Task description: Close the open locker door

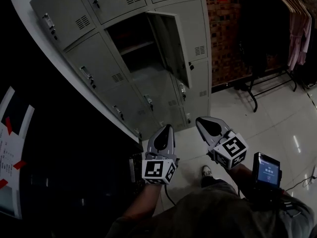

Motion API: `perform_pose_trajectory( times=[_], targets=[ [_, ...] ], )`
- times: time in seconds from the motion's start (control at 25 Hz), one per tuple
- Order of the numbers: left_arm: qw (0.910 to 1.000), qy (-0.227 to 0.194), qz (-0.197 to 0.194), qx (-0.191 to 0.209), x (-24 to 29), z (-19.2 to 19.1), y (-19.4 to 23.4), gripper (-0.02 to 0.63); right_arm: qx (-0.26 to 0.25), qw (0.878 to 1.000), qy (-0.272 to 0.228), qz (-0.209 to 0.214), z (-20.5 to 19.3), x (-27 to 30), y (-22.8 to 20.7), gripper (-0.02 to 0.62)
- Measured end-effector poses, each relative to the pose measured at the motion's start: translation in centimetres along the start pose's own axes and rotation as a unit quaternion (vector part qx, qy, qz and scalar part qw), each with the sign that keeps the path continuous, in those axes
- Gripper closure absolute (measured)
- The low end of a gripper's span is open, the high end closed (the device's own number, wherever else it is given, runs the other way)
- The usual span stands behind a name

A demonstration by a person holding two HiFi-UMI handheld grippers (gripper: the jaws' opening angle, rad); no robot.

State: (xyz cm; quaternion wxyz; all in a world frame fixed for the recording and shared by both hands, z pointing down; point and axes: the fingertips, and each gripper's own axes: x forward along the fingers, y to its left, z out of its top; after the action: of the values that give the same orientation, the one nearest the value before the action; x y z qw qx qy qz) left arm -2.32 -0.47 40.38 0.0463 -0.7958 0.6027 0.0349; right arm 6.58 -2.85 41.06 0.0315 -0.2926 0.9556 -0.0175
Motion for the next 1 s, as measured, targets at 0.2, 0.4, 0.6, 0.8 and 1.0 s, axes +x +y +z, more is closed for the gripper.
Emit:
perform_pose_trajectory(
  times=[0.2,0.4,0.6,0.8,1.0],
  targets=[
    [0.9998,-0.005,0.018,0.003,7.0,0.4,2.5,0.606,-0.007,1.000,-0.002,0.020,1.2,4.9,-5.7,0.595],
    [0.9995,-0.004,0.032,0.004,13.0,-0.3,4.6,0.606,-0.007,0.999,-0.003,0.032,1.4,9.1,-11.2,0.595],
    [0.9989,-0.007,0.046,0.002,17.4,-0.5,6.6,0.606,-0.010,0.999,-0.002,0.043,1.7,12.7,-15.1,0.595],
    [0.9990,-0.009,0.045,0.001,19.8,-0.7,8.3,0.606,-0.013,0.999,-0.001,0.040,2.1,15.2,-17.1,0.595],
    [0.9995,-0.010,0.029,0.001,21.5,-0.6,9.6,0.606,-0.019,1.000,-0.005,0.021,2.6,16.8,-18.6,0.595]
  ],
)
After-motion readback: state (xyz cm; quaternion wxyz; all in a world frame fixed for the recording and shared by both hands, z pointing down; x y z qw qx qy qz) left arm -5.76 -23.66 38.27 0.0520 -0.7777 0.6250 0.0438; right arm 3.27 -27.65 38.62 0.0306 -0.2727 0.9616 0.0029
